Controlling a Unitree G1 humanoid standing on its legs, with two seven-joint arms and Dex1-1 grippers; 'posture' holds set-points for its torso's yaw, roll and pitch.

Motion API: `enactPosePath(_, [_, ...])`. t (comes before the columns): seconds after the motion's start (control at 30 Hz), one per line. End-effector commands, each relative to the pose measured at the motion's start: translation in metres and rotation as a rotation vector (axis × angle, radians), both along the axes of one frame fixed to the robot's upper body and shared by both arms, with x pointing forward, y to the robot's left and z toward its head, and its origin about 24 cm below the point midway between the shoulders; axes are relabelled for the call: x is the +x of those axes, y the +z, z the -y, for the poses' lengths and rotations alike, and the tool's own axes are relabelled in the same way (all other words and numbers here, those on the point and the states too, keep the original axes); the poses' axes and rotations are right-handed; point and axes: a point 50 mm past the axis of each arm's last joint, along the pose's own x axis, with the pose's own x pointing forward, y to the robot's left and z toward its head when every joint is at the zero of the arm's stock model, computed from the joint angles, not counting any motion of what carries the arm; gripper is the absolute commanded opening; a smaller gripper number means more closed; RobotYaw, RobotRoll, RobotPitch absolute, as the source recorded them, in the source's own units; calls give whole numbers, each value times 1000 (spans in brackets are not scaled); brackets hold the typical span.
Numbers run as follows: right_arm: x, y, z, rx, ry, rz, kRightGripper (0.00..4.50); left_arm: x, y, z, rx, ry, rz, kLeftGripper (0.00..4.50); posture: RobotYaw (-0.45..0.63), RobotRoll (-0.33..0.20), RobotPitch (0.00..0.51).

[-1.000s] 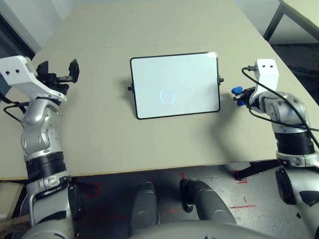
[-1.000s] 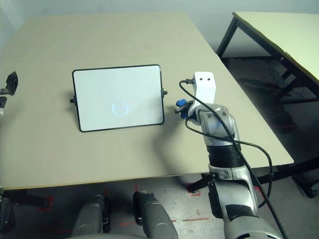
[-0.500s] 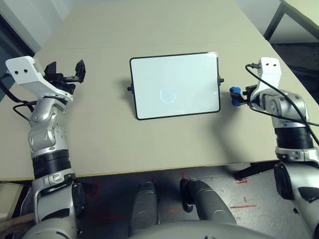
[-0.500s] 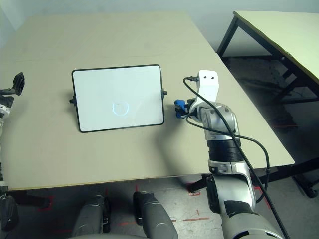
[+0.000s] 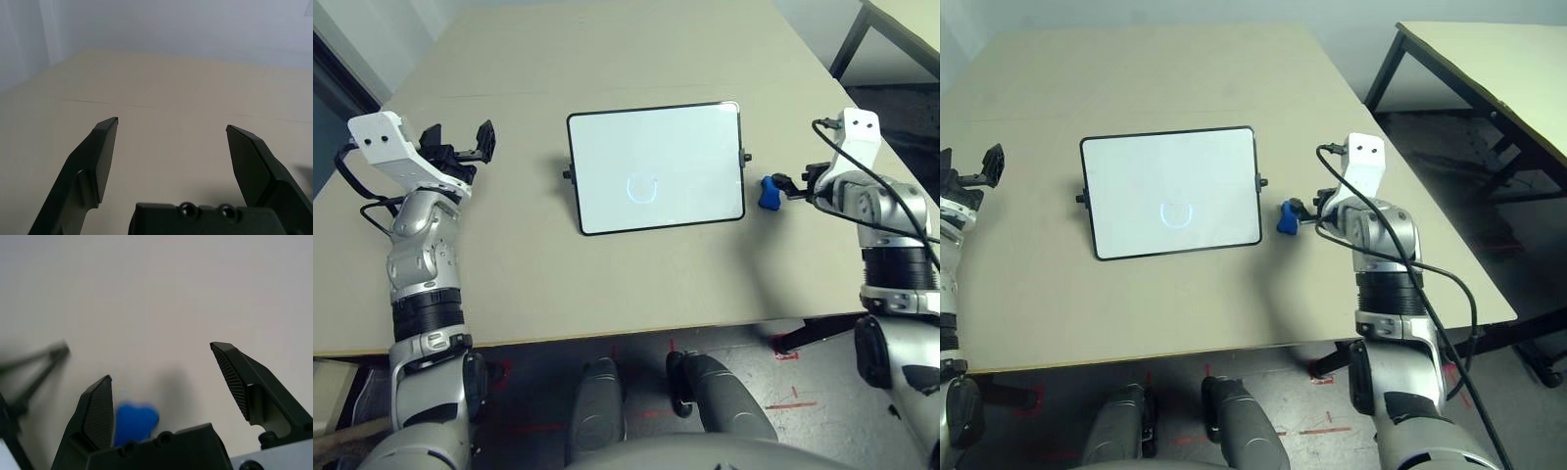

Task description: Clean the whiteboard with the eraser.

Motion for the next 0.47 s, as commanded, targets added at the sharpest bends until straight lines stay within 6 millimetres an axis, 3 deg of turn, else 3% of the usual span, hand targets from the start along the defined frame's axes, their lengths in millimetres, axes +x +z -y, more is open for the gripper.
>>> enactPosePath(0.03, [3, -5, 28, -40, -71, 211, 4459, -5, -6, -12, 47, 50, -4, 4500, -9, 0, 118])
enactPosePath(0.2, [-2, -42, 51, -50, -151, 277, 4459, -17, -19, -35, 58, 178, 8, 4500, 11, 0, 108])
enactPosePath(0.47, [-17, -79, 64, -30, -188, 257, 4459, -27, -38, -54, 39, 256, -48, 4500, 30, 0, 91])
